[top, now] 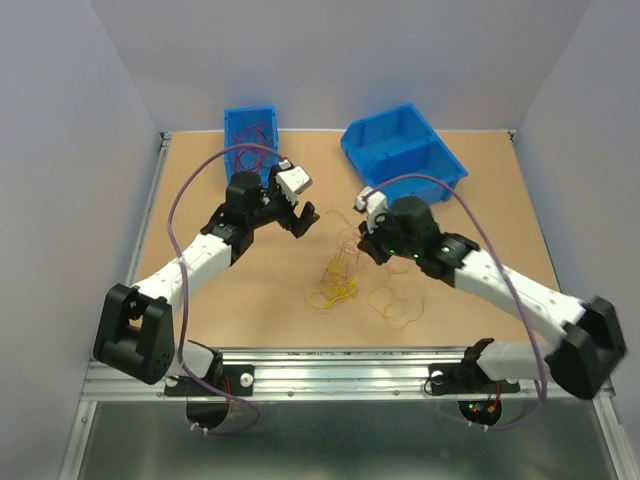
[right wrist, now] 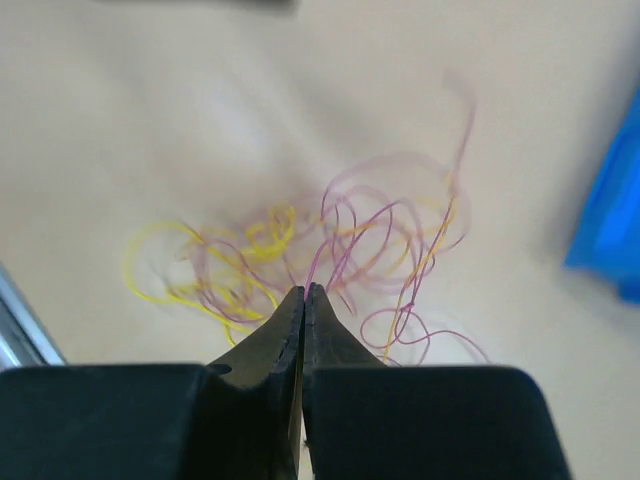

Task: Untangle the cables

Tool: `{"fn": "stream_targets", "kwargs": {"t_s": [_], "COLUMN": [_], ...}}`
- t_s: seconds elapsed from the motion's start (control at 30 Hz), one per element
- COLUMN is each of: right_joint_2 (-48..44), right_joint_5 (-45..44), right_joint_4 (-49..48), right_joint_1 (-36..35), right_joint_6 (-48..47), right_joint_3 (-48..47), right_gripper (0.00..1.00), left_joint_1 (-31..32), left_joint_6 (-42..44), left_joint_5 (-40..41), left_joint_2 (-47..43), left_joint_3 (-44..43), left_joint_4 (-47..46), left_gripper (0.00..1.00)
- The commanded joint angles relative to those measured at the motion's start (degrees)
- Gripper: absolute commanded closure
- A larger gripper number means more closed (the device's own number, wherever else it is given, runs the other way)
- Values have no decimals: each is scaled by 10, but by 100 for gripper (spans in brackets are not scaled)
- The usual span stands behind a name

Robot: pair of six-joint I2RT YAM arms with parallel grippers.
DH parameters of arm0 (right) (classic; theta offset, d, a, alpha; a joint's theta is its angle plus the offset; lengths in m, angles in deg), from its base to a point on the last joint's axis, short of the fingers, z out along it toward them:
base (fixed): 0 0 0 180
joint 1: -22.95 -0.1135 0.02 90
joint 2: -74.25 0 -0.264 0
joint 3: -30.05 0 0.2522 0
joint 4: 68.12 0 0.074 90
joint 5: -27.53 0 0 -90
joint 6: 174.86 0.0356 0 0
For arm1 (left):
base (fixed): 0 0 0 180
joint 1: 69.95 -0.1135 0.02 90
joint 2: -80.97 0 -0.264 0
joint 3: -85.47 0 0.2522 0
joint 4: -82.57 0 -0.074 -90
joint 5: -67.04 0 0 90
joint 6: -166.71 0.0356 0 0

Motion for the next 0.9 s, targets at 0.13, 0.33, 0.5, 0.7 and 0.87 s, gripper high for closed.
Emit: {"fn": "stream_targets", "kwargs": {"t_s": [0.13, 0.33, 0.5, 0.7, 0.87], "right_joint_2": [-317, -397, -405, -347, -302], "right_joint_5": [184, 188, 194, 217, 226], "right_joint_4": [-277, -329, -391, -434, -480], "right_joint_1": [-6, -7, -6, -6, -7], "right_joint_6": [33, 52, 61, 103, 135], "right_joint_3": [153, 196, 217, 200, 191], "right_gripper": [100, 99, 99, 100, 99], "left_joint_1": [8, 8, 9, 24, 81], "left_joint_6": [13, -6, -24, -62, -78], "left_joint_5": [-128, -187, -224, -244, -225], "left_joint_2": [-82, -151, -216, -248, -231], "left_joint_3": [48, 97, 152, 189, 204], "left_joint_4": [-63, -127, -204, -276, -336], "left_gripper": [4, 4, 1, 1, 1]}}
